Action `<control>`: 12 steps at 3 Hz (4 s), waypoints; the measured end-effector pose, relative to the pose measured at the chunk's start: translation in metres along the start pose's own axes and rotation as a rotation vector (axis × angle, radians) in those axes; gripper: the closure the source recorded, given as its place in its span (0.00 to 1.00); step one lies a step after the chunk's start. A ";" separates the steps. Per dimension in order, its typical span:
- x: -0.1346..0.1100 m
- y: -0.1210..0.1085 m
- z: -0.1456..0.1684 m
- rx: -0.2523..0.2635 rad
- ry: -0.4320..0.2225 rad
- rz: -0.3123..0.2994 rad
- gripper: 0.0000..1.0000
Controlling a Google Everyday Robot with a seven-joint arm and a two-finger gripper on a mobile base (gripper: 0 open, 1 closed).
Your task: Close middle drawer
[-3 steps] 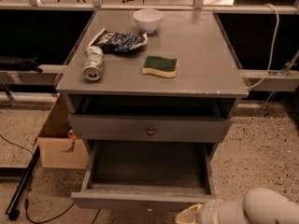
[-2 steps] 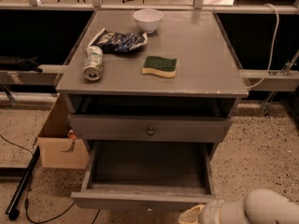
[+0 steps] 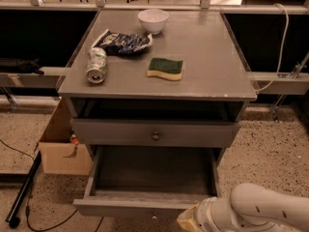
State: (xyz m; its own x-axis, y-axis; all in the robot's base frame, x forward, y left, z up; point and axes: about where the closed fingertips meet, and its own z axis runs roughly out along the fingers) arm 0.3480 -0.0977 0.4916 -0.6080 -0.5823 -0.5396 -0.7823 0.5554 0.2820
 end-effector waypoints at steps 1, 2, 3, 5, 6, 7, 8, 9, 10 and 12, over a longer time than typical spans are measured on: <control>0.000 0.000 0.001 -0.001 0.002 -0.001 1.00; -0.002 -0.002 0.009 -0.001 0.030 -0.026 1.00; 0.000 -0.012 0.032 0.006 0.097 -0.082 1.00; 0.020 -0.001 0.025 0.035 0.076 -0.073 1.00; 0.023 -0.008 0.030 0.049 0.068 -0.070 1.00; 0.021 -0.026 0.042 0.056 0.069 -0.056 1.00; 0.026 -0.049 0.049 0.079 0.073 -0.031 1.00; 0.029 -0.059 0.053 0.097 0.084 -0.023 1.00; 0.030 -0.059 0.053 0.097 0.085 -0.022 0.73; 0.022 -0.076 0.060 0.125 0.075 0.008 0.19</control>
Offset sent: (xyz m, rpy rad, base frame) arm 0.0148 0.0146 -0.0196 -0.0848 -0.0012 0.0898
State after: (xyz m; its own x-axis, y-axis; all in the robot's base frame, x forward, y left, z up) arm 0.4022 -0.1168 0.4104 -0.6263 -0.6179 -0.4753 -0.7572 0.6273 0.1823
